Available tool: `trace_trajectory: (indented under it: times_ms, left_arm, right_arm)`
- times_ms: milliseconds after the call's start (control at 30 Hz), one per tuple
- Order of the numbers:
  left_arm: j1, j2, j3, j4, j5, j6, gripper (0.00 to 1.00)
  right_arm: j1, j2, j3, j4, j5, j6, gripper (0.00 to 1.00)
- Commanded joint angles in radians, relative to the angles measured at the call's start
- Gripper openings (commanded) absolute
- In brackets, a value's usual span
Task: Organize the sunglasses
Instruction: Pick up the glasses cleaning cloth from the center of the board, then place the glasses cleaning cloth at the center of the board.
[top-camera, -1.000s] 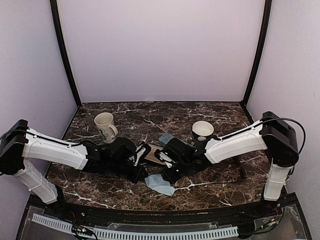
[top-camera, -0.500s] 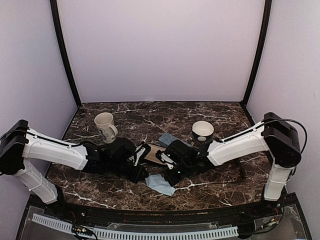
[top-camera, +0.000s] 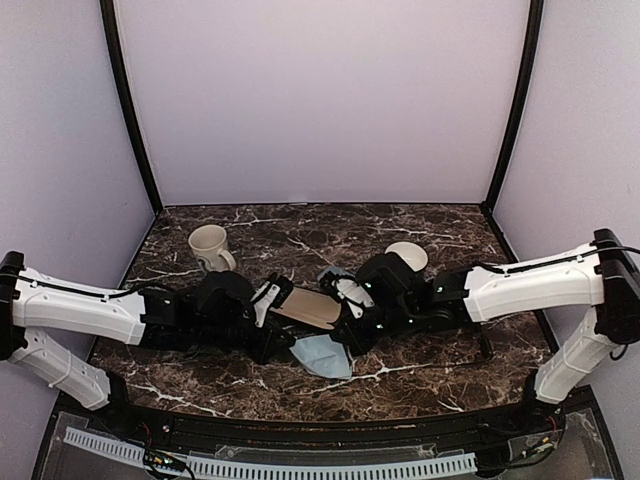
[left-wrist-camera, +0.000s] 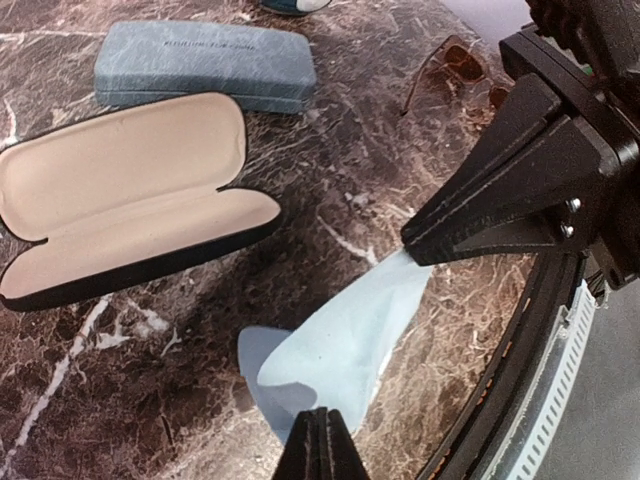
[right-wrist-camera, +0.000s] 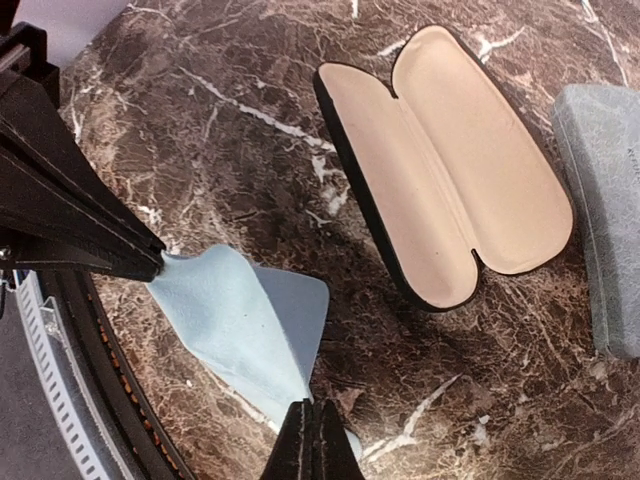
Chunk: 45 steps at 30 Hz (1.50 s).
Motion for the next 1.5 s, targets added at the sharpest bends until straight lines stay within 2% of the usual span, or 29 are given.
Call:
trace_trajectory:
  times_ms: [0,333,533,667,933,1267,1467]
  left_arm:
    - [-0.055,-0.058,0.005,-0.045,-0.083,0.001,0.00]
    - [-0.187,-0.195,-0.015,-0.122,-0.250,-0.138,0.00]
    - [-0.291,-0.222,-0.012,-0.187,-0.345,-0.196,0.00]
    - [-0.318,-0.208,-0.028,-0.206,-0.355,-0.235,0.00]
    - [-0.280,-0.114,-0.055,-0.167,-0.377,-0.222,0.00]
    - [-0.167,0.019,-0.043,-0.012,-0.339,-0.114,0.00]
    - [-0.131,0.063,-0.032,-0.001,-0.345,-0.072,0.00]
  right_arm:
    - [0.017,-0.078,-0.028,-0.001,-0.035,-0.033,0.00]
    - [0.091,-0.216,-0.059,-0.044,-0.039,-0.014,0.00]
    - [0.144,-0.258,-0.072,-0.066,-0.007,0.026,0.00]
    - [0.167,-0.266,-0.101,-0.061,0.023,0.063,0.00]
    - [0.147,-0.186,-0.099,-0.124,0.211,0.125,0.00]
    - [0.069,-0.071,-0.041,-0.097,0.224,0.064,0.00]
    - [0.018,-0.004,-0.016,-0.053,0.180,0.026,0.00]
